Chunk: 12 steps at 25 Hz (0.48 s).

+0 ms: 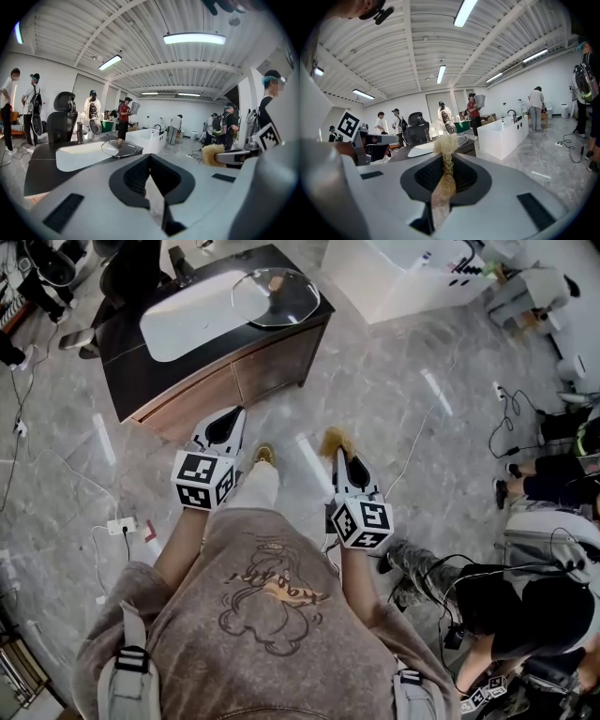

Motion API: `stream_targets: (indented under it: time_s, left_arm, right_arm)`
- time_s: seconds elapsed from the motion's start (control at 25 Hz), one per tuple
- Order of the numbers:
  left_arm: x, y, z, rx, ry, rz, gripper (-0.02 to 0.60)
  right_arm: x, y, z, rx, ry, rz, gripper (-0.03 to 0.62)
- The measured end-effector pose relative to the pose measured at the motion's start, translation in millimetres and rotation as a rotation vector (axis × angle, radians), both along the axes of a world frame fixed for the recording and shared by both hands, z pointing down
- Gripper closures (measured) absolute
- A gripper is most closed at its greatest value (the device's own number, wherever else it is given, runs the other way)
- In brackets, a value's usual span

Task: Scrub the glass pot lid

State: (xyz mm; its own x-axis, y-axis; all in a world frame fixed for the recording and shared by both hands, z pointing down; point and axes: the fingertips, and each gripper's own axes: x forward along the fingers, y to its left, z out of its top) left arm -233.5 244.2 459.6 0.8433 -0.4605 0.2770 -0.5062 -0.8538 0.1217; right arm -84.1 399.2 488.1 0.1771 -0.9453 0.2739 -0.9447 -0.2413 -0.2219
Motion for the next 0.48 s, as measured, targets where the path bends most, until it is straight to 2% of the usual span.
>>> stream_targets:
  time_s: [0.48]
  left_arm:
    - [70, -118, -12, -0.016, -0.022, 0.044, 0.565]
  right_arm:
    - [66, -116, -23, -0.004, 0.010, 0.020, 0.542]
